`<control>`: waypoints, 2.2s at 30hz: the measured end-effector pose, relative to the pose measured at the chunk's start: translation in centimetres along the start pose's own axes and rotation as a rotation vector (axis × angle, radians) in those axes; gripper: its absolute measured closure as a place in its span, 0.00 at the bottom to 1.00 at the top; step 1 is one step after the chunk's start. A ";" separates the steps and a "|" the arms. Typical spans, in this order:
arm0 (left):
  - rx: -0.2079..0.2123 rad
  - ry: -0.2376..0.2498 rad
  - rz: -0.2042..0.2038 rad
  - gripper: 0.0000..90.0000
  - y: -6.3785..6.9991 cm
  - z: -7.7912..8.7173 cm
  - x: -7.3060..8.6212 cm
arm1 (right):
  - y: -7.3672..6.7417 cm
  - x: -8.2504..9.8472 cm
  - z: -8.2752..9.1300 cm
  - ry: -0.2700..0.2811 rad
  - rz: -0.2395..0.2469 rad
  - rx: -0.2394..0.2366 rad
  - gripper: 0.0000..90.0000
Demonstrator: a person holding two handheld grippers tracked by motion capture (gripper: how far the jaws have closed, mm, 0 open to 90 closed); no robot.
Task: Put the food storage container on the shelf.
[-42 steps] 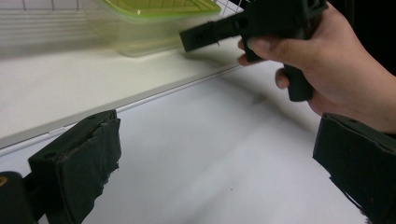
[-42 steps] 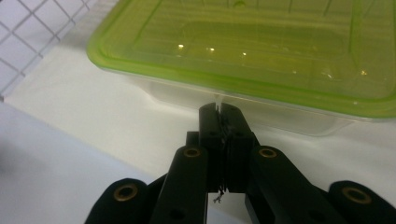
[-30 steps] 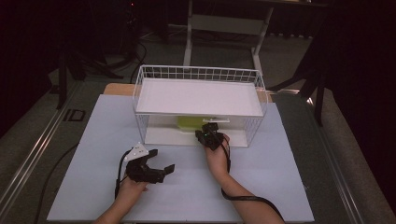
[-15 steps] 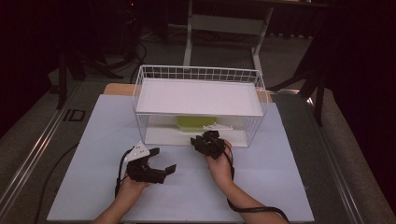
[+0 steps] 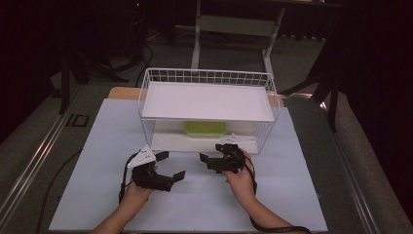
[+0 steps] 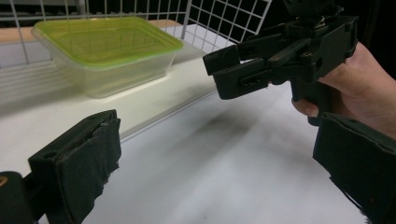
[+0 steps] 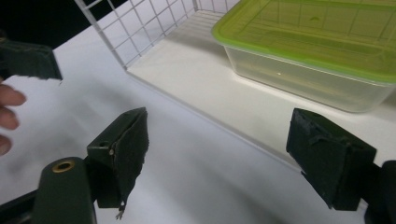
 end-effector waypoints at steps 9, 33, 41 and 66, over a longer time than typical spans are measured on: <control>0.010 0.001 -0.002 0.02 -0.1 0.7 0.2 | 0.0 0.9 1.9 -0.021 0.044 -0.006 0.21; -0.020 -0.014 -0.033 0.02 -1.0 4.3 1.5 | -0.4 3.6 7.2 -0.010 0.065 0.012 0.21; -0.022 -0.017 -0.022 0.02 -1.1 4.7 2.3 | 0.0 4.3 8.9 0.011 0.052 0.017 0.21; -0.009 -0.007 -0.010 0.02 -0.9 4.9 3.5 | 0.8 7.4 12.8 0.003 0.064 0.050 0.21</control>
Point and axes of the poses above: each handheld gripper's, and its own axes: z roughly backward along the jaws, x roughly out of its underside, y roughly to its right, the point moved 5 cm from there along -z, roughly forward along the jaws, and after that the axes turned 12 degrees about -x, right-handed, at the moved point
